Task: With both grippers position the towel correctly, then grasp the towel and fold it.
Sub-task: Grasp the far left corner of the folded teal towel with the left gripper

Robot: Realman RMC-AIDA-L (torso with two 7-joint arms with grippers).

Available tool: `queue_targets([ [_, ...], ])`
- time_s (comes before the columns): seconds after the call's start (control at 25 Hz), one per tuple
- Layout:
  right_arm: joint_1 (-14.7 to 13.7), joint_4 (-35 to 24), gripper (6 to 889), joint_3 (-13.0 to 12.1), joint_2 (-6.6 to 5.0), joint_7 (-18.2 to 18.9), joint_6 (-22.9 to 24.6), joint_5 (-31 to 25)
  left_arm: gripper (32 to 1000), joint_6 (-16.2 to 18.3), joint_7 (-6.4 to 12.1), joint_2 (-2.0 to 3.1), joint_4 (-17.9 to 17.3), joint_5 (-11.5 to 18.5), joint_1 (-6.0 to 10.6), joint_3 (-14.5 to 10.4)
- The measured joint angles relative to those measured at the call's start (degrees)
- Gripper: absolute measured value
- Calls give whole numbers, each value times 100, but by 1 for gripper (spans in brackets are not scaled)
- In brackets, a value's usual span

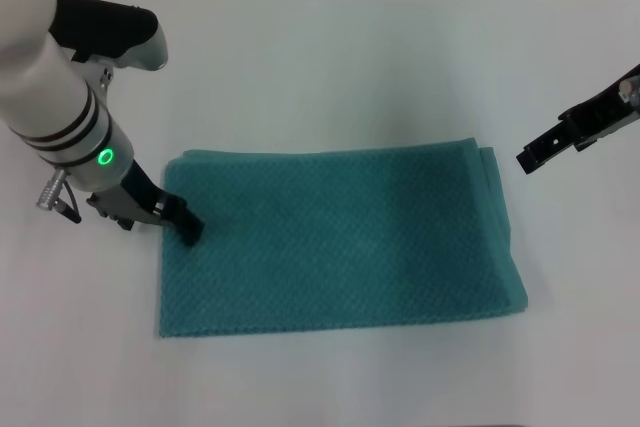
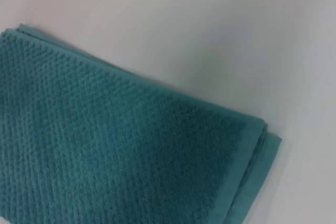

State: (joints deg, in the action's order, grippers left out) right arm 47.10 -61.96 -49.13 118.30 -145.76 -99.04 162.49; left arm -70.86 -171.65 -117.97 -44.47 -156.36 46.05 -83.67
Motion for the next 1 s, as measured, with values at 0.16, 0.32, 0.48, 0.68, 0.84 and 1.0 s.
queue_targets([
  [0.16, 1, 0, 852, 0, 0, 2, 0, -9, 847, 29, 0, -7, 0, 0, 0, -33],
  [0.32, 1, 0, 852, 0, 0, 3, 0, -11, 846, 75, 0, -7, 0, 0, -3, -128],
  [0.48, 1, 0, 852, 0, 0, 4, 4, -17, 845, 112, 0, -7, 0, 0, -17, -132],
  [0.68, 1, 0, 852, 0, 0, 12, 7, -22, 845, 156, 1, -5, 21, 0, -30, -132],
  [0.84, 1, 0, 852, 0, 0, 25, 8, -25, 844, 216, 9, -1, 184, 1, 12, -132],
  [1.0, 1, 0, 852, 0, 0, 30, 8, -25, 843, 219, 9, 2, 217, 1, 29, -132],
])
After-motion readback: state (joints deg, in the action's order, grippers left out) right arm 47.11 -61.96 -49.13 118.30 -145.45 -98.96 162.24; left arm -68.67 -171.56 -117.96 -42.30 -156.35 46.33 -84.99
